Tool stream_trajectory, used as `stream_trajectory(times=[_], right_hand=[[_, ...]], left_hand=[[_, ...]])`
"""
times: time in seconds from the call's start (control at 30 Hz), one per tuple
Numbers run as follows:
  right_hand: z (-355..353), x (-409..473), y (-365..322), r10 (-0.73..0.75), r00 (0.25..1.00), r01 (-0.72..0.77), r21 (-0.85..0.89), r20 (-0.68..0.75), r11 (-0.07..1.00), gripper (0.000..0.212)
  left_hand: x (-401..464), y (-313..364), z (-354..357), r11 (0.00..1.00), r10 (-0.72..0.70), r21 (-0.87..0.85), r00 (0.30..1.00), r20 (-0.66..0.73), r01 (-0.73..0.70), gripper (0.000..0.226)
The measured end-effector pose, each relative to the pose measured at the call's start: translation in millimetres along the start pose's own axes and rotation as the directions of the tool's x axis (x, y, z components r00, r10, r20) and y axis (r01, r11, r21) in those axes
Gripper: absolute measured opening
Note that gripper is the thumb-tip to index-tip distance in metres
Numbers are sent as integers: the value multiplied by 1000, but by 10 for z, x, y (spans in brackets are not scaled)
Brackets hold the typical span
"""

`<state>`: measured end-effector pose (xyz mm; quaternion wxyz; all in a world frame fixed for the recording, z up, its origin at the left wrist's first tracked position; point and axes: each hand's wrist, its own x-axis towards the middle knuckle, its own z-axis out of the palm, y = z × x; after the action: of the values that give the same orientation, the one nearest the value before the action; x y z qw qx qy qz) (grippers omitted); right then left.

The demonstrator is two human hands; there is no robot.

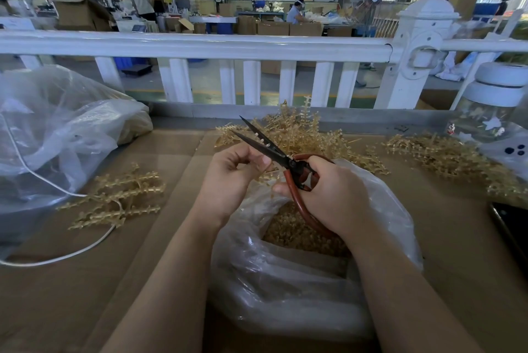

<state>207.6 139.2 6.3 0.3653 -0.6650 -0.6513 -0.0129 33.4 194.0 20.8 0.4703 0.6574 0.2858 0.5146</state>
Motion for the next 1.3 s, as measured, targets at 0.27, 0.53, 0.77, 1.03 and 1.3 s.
stream_trajectory(times=[0.27,0.53,0.77,1.03,1.3], right_hand=[[0,-2,-6,4,1000,-4,-15,-8,1000,60],[-10,1,-5,8,1000,-9,17,27,1000,62],[-9,6,-10,15,1000,-15,22,24,1000,60],[-25,8,-19,2,1000,-2,-22,13,1000,61],[-16,16,-2,5,1000,-5,-30,26,1000,63]], left_hand=[[-14,-6,32,997,73,-37,996,-56,-75,14],[11,-36,40,995,93,-27,991,-98,-96,17],[-5,46,75,994,52,-93,994,-98,-61,20],[-6,27,59,999,34,45,994,-101,-29,11],[-24,33,60,991,82,107,994,-74,-74,14]])
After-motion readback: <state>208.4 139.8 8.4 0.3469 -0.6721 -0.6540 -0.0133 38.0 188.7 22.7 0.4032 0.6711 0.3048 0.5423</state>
